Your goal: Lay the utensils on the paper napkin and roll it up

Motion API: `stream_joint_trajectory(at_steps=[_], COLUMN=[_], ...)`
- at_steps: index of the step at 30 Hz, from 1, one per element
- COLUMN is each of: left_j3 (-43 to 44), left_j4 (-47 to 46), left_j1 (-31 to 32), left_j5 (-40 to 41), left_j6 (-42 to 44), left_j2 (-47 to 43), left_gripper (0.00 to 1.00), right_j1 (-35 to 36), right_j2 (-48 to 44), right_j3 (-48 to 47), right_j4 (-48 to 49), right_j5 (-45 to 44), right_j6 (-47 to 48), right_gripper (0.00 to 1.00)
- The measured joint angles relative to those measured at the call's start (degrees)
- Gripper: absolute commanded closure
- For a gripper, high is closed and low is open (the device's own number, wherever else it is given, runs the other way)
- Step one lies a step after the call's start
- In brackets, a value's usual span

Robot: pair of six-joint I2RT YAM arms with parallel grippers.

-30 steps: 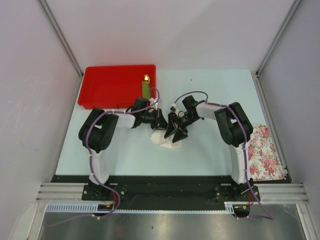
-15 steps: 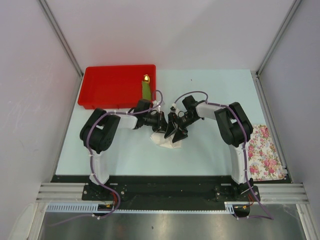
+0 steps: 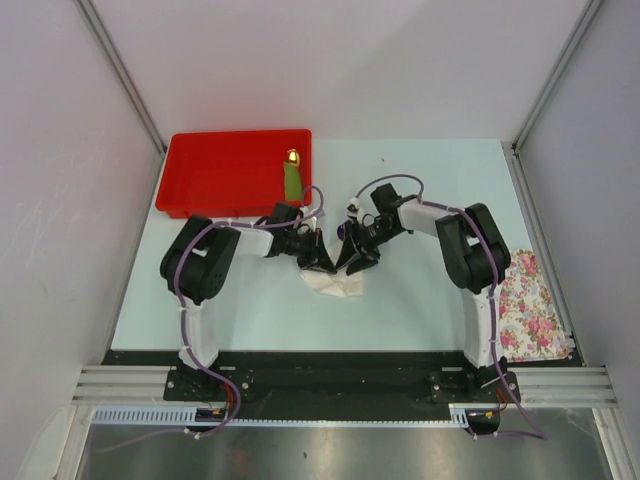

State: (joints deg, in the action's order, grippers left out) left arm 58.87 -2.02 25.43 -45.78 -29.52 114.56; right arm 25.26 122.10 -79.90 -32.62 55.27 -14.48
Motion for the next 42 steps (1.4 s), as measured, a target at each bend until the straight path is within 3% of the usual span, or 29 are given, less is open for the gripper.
stream_joint_trajectory(at_steps=[1, 5, 7, 18, 42], left_j3=[0.1, 0.1, 0.1, 0.1, -0.1], left_j4=[0.1, 0.0, 0.0, -0.2, -1.0], left_j1=[0.0, 0.0, 0.0, 0.0, -0.1], left_j5=[0.0, 0.1, 0.2, 0.2, 0.5], left_j6=[0.0, 0.0, 0.0, 0.0, -0.5], left_j2=[0.0, 0.0, 0.0, 0.0, 0.1], left_gripper=[1.0, 1.0, 1.0, 1.0, 1.0], right_j1=[-0.5, -1.5, -1.4, 2.1, 3.7], right_j2=[-0.4, -3.0, -4.3, -5.0, -0.5], right_j3=[-0.1, -0.3, -0.9, -2.5, -4.6], right_j4=[-0.1, -0.8, -1.4, -1.3, 2.6], right_j5=[-0.7, -5.4, -8.6, -21.2, -27.0], right_j6=[0.2, 1.4, 2.2, 2.9, 1.4], right_gripper=[0.55, 0.9, 1.0, 1.0, 1.0])
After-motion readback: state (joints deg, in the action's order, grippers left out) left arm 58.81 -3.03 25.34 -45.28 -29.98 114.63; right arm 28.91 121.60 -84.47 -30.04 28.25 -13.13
